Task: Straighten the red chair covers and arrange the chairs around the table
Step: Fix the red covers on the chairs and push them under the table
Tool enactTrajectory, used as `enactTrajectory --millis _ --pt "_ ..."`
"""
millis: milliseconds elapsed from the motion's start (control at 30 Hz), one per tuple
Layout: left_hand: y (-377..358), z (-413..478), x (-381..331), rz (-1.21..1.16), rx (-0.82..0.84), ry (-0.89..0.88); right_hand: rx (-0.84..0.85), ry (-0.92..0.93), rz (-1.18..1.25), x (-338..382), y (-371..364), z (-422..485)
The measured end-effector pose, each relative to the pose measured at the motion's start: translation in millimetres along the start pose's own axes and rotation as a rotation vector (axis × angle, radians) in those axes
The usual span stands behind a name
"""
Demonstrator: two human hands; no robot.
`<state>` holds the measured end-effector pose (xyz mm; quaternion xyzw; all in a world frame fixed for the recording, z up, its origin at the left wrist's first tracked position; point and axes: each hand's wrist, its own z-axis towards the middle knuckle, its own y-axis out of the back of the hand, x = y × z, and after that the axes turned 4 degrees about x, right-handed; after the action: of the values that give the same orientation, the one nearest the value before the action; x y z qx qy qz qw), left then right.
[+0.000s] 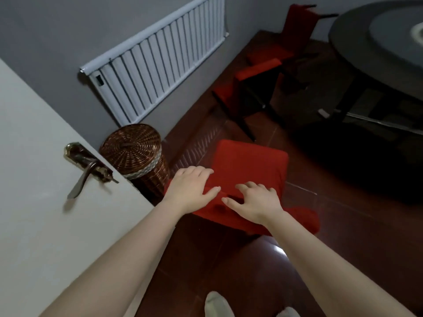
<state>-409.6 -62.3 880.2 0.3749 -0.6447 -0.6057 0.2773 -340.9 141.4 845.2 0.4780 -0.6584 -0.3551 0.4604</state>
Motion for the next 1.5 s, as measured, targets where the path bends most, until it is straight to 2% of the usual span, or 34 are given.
enactTrajectory --millis 167,333,567,733,967,1167,1300,1500 --pt "-17.8 -2.7 -9.7 -0.047 -0.017 -0.013 -0.144 -0.095 0.035 -1.4 -12.1 -15.1" --pt "-39.2 -16.5 -14.1 -0.070 0.040 0.053 -0.148 -0.194 0.011 -11.9 -31.8 -35.0" --pt "-61.6 -36.1 -25.2 -0.076 0.014 0.112 -0.267 -0.182 -0.019 -8.1 -53.4 -52.3" --pt "-62.8 -37.0 -23.4 -0.092 0.075 0.096 -0.228 -0.194 -0.012 -7.3 -55.8 -60.2" --pt "-52.2 -11.1 5.1 -0.006 0.129 0.023 -0.350 -0.302 -0.092 -0.8 -52.8 -39.4" --pt "-58.5 6.4 -1.4 0.055 0.010 0.071 -0.480 -0.302 -0.139 -3.8 -55.2 -18.4" --pt "-61.9 10.6 -3.3 0.071 -0.037 0.036 -0.592 -0.297 -0.147 -7.2 -61.5 -18.2" --pt "-66.5 14.8 -7.8 0.049 -0.135 -0.001 -0.591 -0.237 -0.168 -17.4 -51.8 -18.9"
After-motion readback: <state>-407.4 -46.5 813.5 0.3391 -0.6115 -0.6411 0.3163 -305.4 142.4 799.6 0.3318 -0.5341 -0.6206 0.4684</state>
